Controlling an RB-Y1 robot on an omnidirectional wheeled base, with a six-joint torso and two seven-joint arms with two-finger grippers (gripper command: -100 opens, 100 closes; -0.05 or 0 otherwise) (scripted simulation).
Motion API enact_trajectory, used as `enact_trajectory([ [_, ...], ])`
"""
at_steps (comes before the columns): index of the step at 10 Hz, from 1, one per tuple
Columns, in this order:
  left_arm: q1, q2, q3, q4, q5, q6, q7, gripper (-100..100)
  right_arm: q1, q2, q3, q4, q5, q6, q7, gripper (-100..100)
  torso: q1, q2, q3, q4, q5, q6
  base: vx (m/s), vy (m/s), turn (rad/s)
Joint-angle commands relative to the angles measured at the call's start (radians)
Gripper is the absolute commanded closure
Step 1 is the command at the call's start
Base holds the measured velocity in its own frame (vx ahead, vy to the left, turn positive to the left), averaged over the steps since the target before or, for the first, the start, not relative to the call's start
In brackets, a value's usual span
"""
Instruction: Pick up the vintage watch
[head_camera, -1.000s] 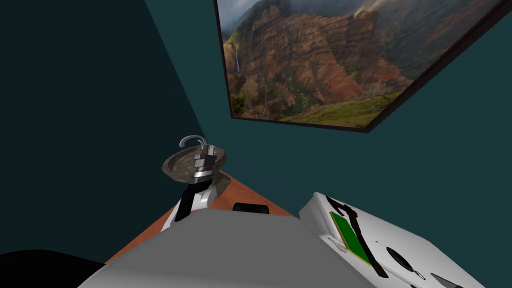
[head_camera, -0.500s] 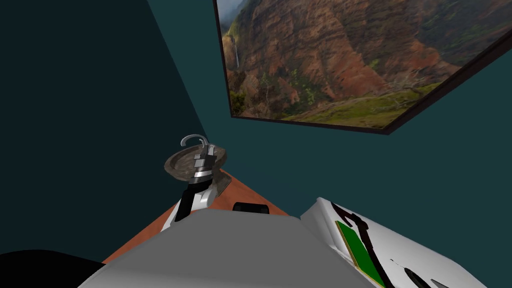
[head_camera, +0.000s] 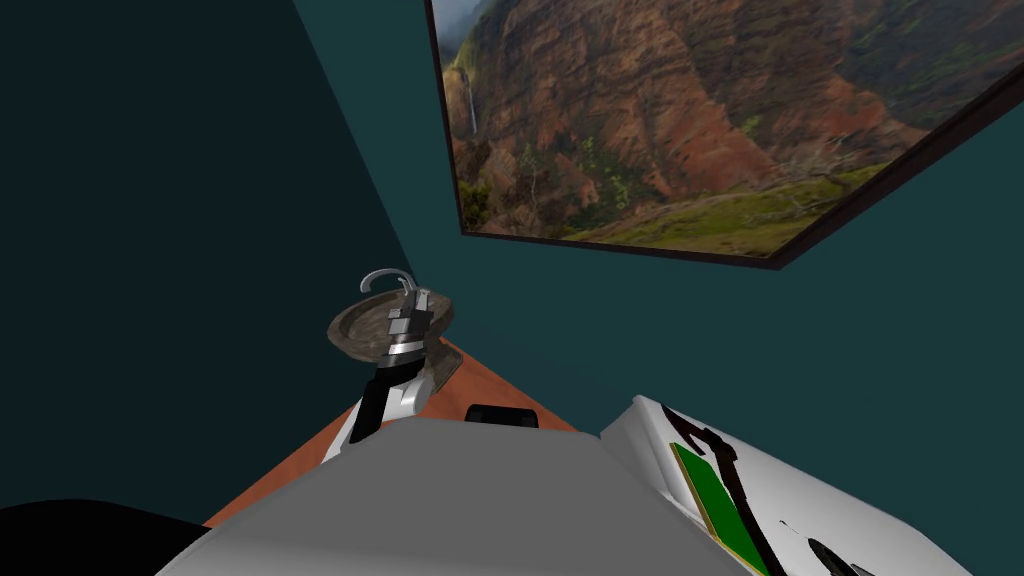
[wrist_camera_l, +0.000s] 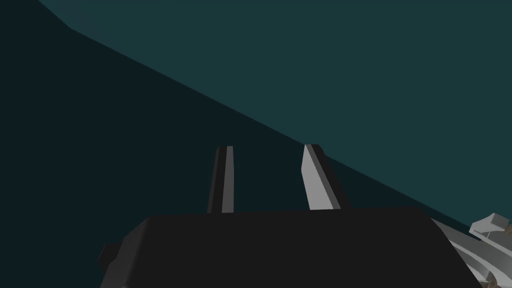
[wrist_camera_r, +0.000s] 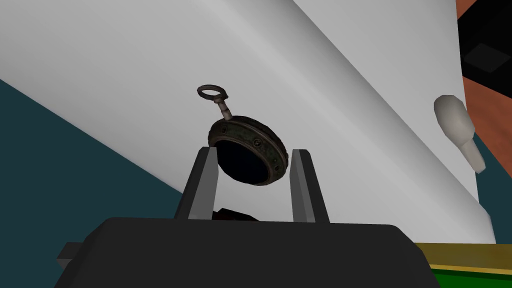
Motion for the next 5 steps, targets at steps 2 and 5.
enact_trajectory([
  [2, 0.0, 0.0, 0.0, 0.0, 0.0, 0.0, 0.0, 0, 0.0, 0.0, 0.0, 0.0, 0.0, 0.0, 0.0, 0, 0.0, 0.0, 0.0, 0.0, 0.0, 0.0, 0.0, 0.0, 0.0],
  [5, 0.0, 0.0, 0.0, 0.0, 0.0, 0.0, 0.0, 0, 0.009, -0.033, -0.007, 0.009, -0.008, -0.025, -0.009, 100, 0.004, 0.001, 0.001, 0.0, 0.001, 0.001, -0.006, 0.041, -0.094],
])
